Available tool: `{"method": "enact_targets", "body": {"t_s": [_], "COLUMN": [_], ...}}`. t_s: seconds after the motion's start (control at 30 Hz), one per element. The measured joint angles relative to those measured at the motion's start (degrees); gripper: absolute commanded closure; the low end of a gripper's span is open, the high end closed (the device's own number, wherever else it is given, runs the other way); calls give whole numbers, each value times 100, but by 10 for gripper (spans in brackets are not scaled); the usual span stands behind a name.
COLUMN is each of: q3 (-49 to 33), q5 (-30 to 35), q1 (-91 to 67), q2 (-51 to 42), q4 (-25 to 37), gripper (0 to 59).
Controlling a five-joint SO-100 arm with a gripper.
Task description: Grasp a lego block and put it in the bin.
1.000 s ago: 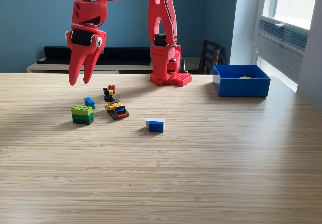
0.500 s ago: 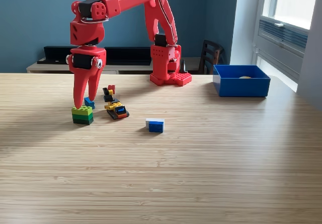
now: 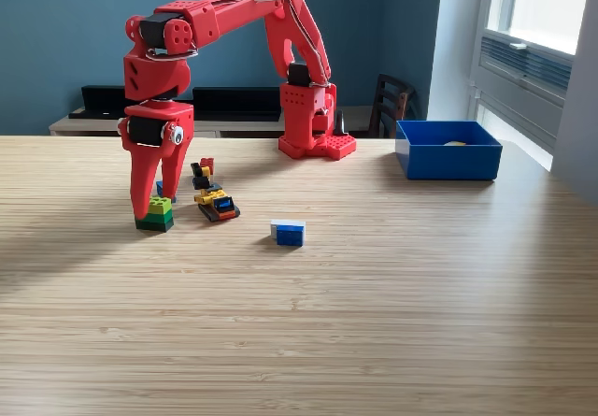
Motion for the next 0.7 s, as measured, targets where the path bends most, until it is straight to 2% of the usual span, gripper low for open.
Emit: {"method": "enact_targets", "body": {"t_s": [0.23, 0.4, 0.53, 0.7], "q3": [-193, -431, -589, -589], "q5": [26, 264, 519, 598], "q1": [-35, -141, -132, -141], "q2": [-316, -545, -633, -642], "q4": [0, 114, 149, 185], "gripper": [377, 509, 585, 585]}}
